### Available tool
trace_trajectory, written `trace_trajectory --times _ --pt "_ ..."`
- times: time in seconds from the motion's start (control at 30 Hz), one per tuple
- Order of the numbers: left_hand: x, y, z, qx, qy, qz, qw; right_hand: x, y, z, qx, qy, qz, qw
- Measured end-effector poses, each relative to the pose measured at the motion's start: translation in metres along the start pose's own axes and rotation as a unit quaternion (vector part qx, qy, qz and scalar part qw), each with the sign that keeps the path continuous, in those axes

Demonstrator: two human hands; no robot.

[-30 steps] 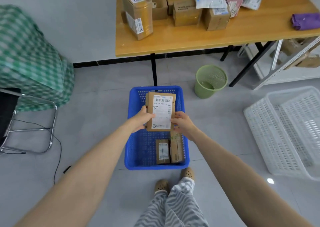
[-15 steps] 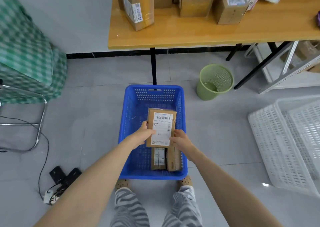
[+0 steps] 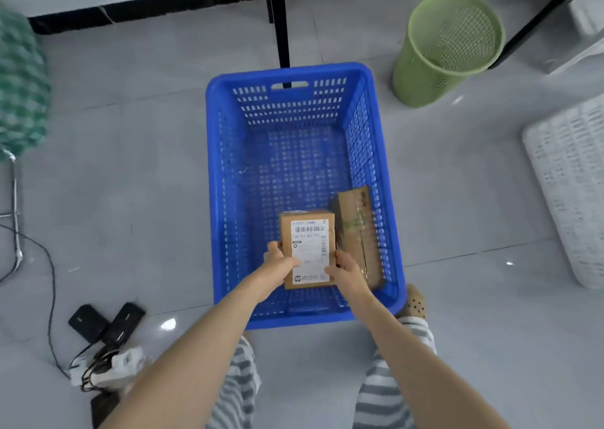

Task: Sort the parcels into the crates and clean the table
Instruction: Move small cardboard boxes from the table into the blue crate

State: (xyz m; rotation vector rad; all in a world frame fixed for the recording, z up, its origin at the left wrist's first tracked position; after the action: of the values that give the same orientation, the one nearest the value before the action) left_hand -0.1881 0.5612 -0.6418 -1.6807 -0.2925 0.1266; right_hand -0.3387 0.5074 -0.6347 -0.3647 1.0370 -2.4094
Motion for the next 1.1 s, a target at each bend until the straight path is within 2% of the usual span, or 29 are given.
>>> trace_trajectory --times 0.23,0.47,0.7,0.83,0.93,1.0,1.03,1.1 --pt "-0.020 0.090 0.027 0.047 -0.054 0.025 0.997 -0.004 0.063 -0.076 -0.014 -0.042 0.013 0.999" --pt "-0.039 0.145 0.039 0.071 -0.003 0.043 0.997 -0.014 0.101 -0.131 -0.055 -0.062 0.007 0.997" --pt "-0.064 0.171 0.044 0.080 0.045 0.067 0.994 -0.007 0.116 -0.162 -0.087 -0.104 0.078 0.988" --pt "-0.074 0.172 0.034 0.057 0.132 0.061 0.988 -0.006 0.121 -0.167 -0.076 -0.149 0.094 0.981" --pt "-0.074 0.175 0.034 0.055 0.283 0.023 0.957 -0.004 0.122 -0.173 -0.083 -0.196 0.084 0.973" --pt "-0.074 0.182 0.036 0.036 0.356 -0.036 0.933 -0.005 0.120 -0.169 -0.084 -0.217 0.093 0.968" --pt "-0.076 0.182 0.034 0.026 0.368 -0.059 0.927 -0.005 0.120 -0.164 -0.071 -0.229 0.096 0.966" --pt "-0.082 0.182 0.035 0.029 0.365 -0.044 0.930 -0.006 0.120 -0.163 -0.062 -0.247 0.114 0.960"
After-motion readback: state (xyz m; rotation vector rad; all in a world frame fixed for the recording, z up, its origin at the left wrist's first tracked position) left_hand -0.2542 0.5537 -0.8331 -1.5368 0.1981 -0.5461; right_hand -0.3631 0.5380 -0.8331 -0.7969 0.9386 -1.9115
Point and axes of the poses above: each hand's wrist, its own y-axis towards the middle knuckle, its own x-axis out of the back of the hand, z = x × y, the point moved 2 cm from there along y, towards the middle knuckle, and after that the axes turned 12 degrees about x, right-handed, at the moved point
